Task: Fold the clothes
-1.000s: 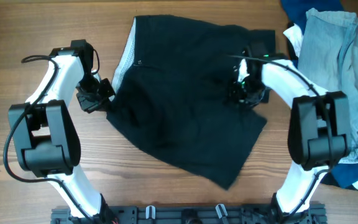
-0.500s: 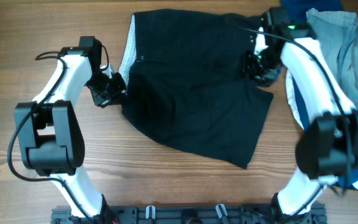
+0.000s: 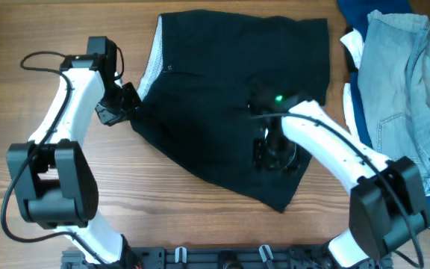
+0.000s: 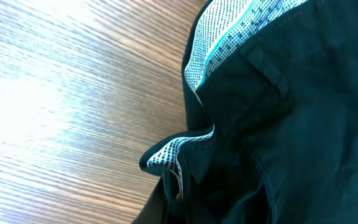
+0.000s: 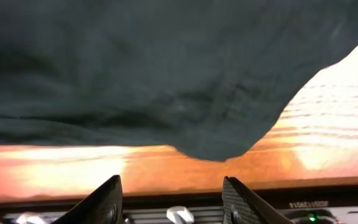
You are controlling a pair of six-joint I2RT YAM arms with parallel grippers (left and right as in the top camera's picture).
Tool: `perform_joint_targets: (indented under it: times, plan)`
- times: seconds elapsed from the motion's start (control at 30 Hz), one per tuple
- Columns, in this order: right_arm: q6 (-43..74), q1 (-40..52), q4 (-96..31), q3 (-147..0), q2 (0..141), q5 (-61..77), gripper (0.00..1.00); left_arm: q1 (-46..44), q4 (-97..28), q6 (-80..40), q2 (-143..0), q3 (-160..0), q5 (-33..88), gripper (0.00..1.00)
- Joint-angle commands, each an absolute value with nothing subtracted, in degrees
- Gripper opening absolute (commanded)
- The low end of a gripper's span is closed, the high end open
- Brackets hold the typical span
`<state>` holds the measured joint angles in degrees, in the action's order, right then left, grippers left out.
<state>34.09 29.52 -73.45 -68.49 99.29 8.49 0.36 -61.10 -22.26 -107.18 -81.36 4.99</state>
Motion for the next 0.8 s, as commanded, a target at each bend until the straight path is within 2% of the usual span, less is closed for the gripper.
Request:
perform_joint_targets:
  times: [0.0,0.1,0.37,0.43,0.5,0.53,0.57,0.67,0.77]
  plan:
    - [39.11,30.0,-70.02,-61.98,98.76,9.08,0.52,0.1,-60.36,-23.22,-105.75,-81.21,2.5,0.04]
    - [39.03,32.14,-64.03,-55.81,98.76,11.42,0.53,0.1,-59.79,-23.18,-105.75,-81.21,2.7,0.04]
    - [37.56,32.84,-54.15,-45.93,98.78,12.95,0.67,0.1,-59.99,-23.2,-105.75,-81.21,2.72,0.04]
    - [37.74,32.84,-50.94,-41.87,98.78,15.0,0.67,0.08,-60.07,-23.2,-105.75,-81.21,2.76,0.04]
    - [38.87,32.84,-50.11,-40.36,98.76,15.53,0.57,-0.1,-60.03,-23.2,-105.75,-81.21,3.01,0.04]
    - [39.11,32.82,-50.13,-40.21,98.76,15.51,0.37,-0.27,-60.05,-23.2,-105.75,-81.21,2.98,0.04]
    - [39.16,32.75,-50.13,-40.27,98.76,15.49,0.07,-0.27,-60.05,-23.2,-105.75,-81.21,2.98,0.04]
    - [37.78,29.74,-51.68,-42.87,97.65,14.87,0.04,-0.27,-59.99,-23.2,-105.03,-81.23,2.98,0.04]
    - [32.51,22.57,-56.27,-50.96,92.23,13.93,0.04,-0.16,-60.05,-23.18,-100.33,-81.23,2.92,0.04]
